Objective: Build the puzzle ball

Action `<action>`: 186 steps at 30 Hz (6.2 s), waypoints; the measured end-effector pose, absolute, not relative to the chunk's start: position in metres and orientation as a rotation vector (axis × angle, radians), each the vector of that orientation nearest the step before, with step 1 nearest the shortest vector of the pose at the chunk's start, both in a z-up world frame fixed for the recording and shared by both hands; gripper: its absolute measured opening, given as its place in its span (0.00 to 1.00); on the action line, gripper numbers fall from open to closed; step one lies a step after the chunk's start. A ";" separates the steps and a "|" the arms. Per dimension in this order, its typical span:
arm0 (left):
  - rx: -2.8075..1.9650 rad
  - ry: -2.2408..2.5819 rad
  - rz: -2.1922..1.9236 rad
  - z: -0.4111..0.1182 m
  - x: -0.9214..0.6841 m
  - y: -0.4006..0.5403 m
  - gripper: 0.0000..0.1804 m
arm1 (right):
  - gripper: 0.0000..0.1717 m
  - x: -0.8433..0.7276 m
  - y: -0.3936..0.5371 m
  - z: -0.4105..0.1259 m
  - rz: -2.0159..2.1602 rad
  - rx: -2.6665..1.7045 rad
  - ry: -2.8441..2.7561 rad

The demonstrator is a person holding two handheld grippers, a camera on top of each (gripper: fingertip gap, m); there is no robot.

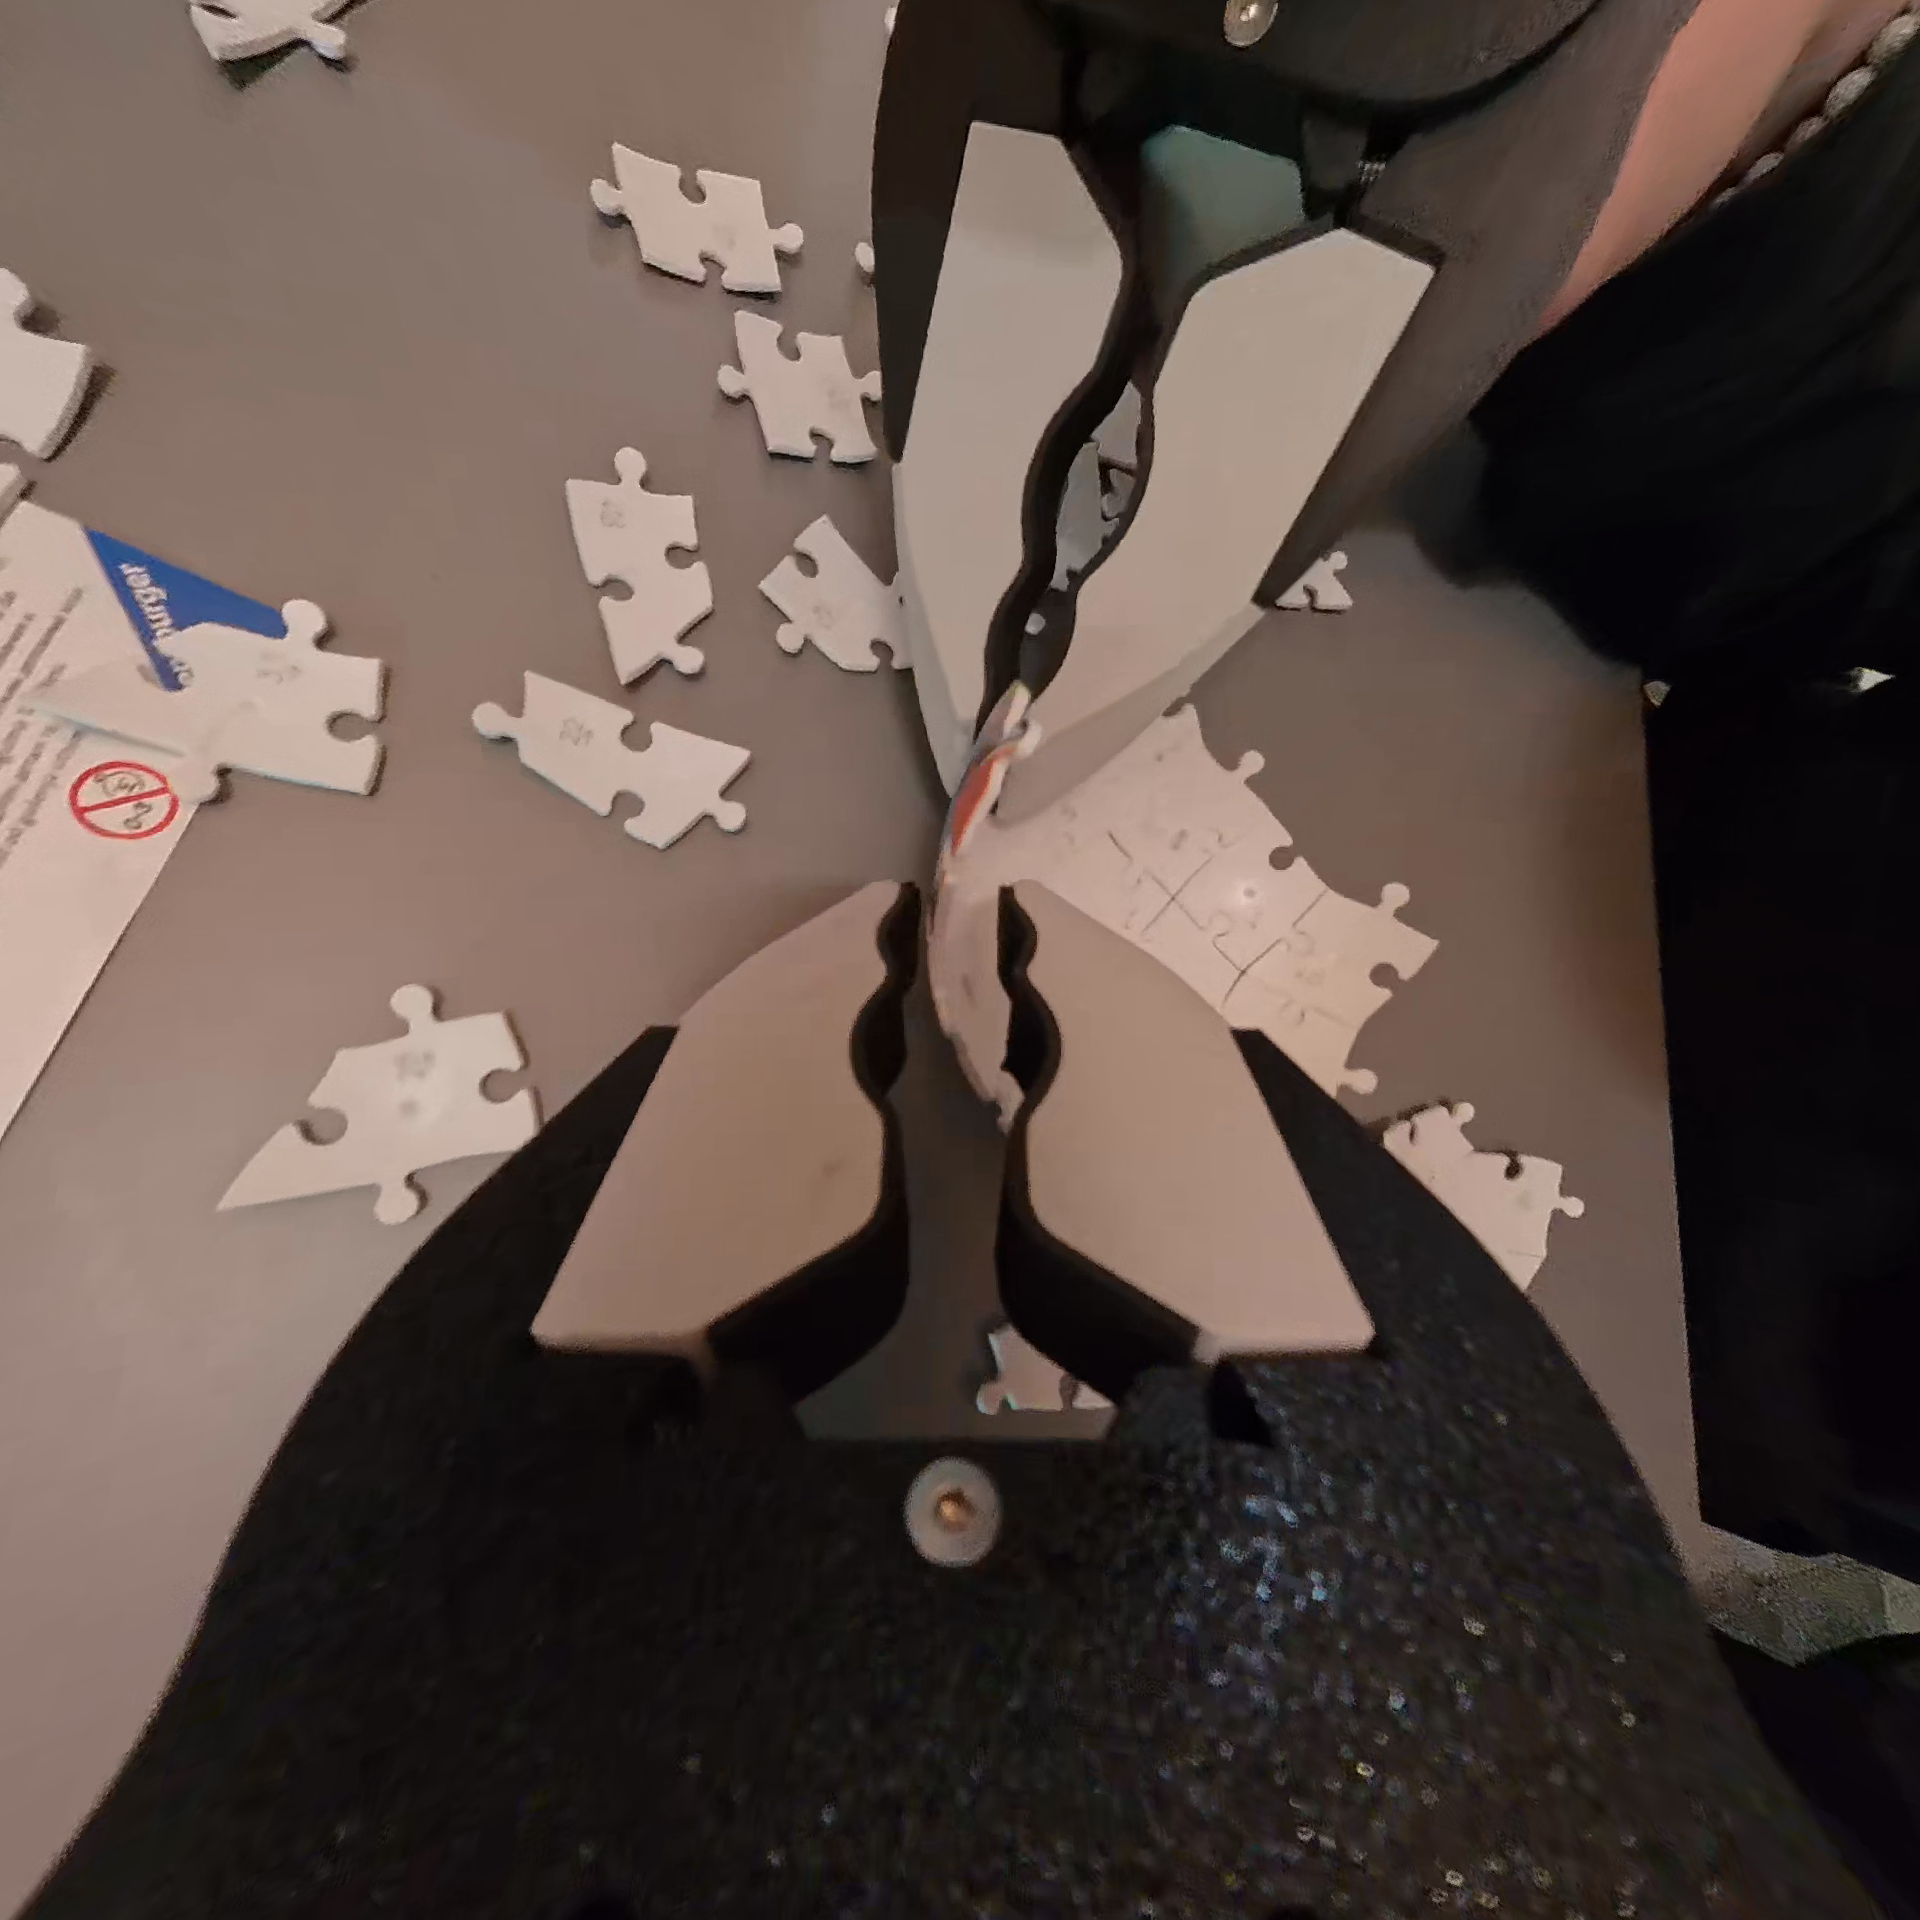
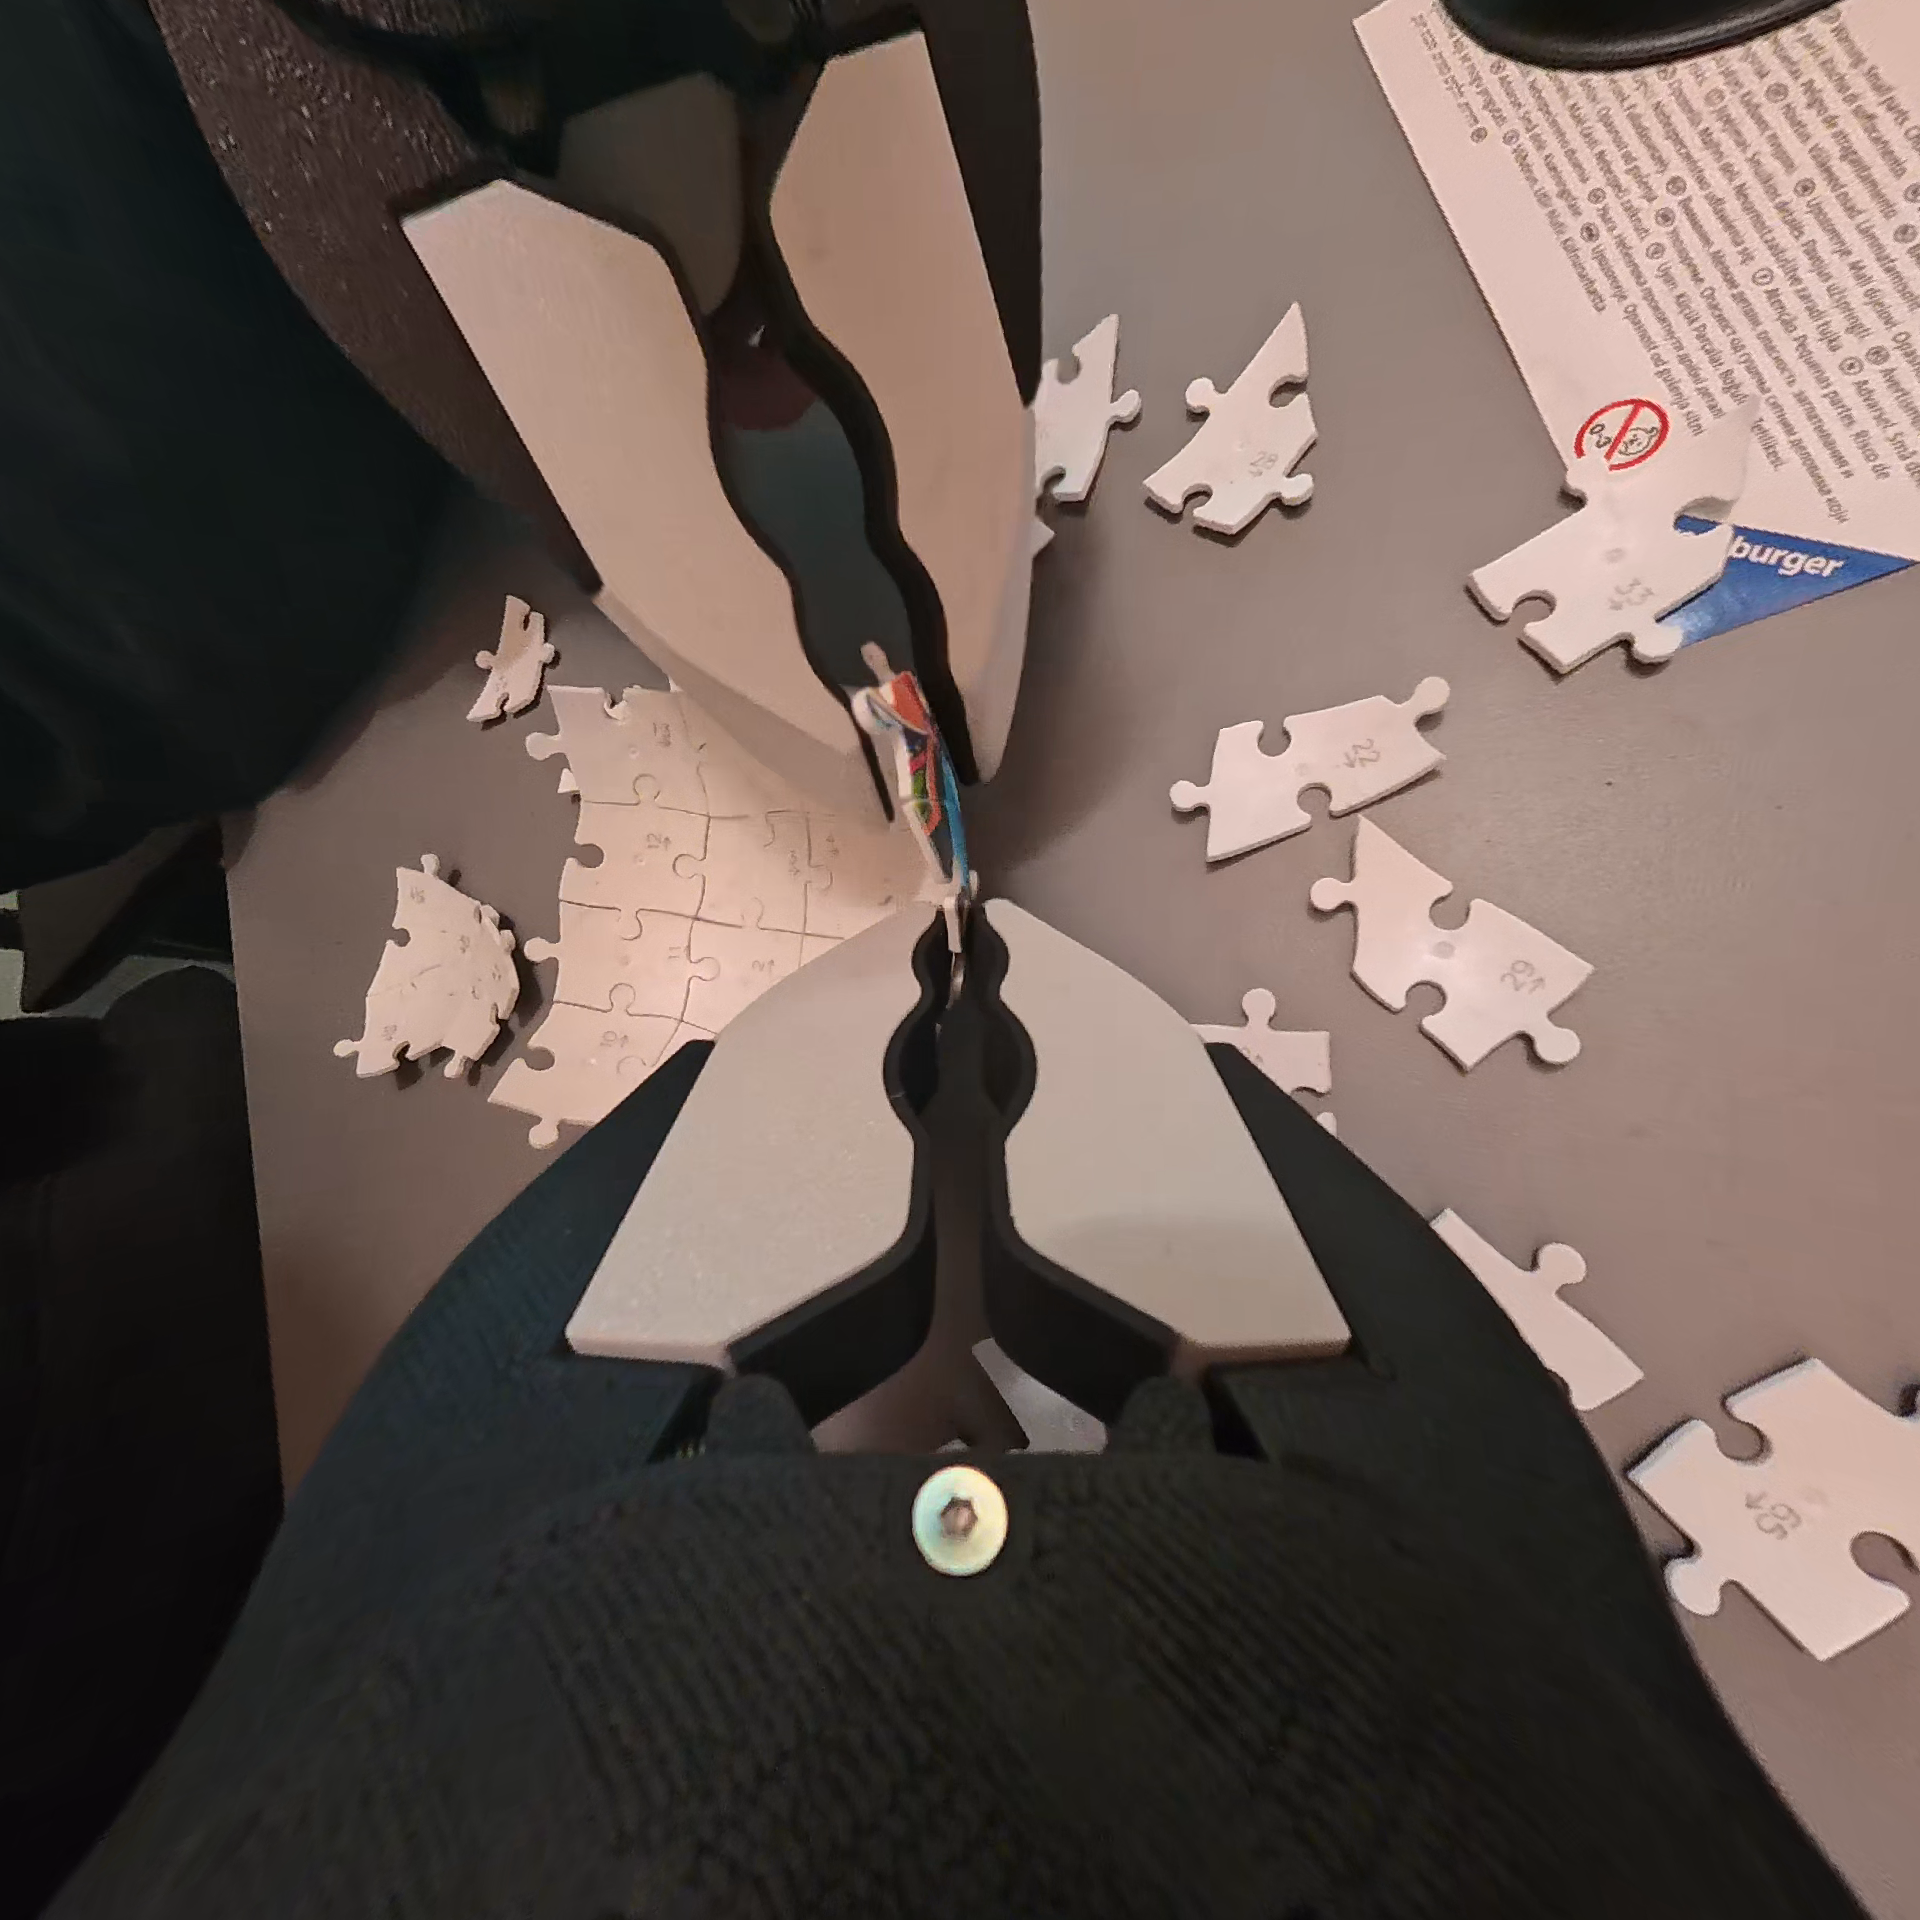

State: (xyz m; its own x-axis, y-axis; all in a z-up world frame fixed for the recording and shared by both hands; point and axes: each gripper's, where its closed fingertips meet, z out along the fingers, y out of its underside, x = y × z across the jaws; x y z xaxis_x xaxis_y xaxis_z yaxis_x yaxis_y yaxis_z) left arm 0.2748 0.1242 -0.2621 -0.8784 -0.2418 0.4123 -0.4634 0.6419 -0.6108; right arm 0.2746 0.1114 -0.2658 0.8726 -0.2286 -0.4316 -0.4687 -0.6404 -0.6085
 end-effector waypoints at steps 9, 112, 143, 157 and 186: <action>0.550 -2.548 1.056 -0.269 0.272 0.120 0.02 | 0.02 0.272 0.113 -0.264 0.368 -2.305 0.438; 0.537 -2.674 1.271 -0.251 0.299 0.128 0.01 | 0.12 0.302 0.119 -0.243 -0.013 -2.345 0.263; 0.435 -2.728 1.218 -0.251 0.292 0.132 0.01 | 0.03 0.292 0.130 -0.245 0.082 -2.304 0.146; 0.421 -2.759 1.194 -0.254 0.292 0.136 0.01 | 0.02 0.293 0.132 -0.249 0.271 -2.396 0.157; 0.541 -2.751 1.261 -0.255 0.305 0.128 0.01 | 0.04 0.301 0.122 -0.258 0.306 -2.359 0.202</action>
State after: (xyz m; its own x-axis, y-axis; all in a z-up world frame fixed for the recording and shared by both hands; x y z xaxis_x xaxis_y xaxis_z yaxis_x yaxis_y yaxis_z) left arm 0.3052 0.1280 -0.2548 -0.9359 -0.2870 0.2045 -0.3422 0.6020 -0.7215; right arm 0.3005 0.1217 -0.2583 0.9593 -0.0566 -0.2767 -0.2321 -0.7165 -0.6579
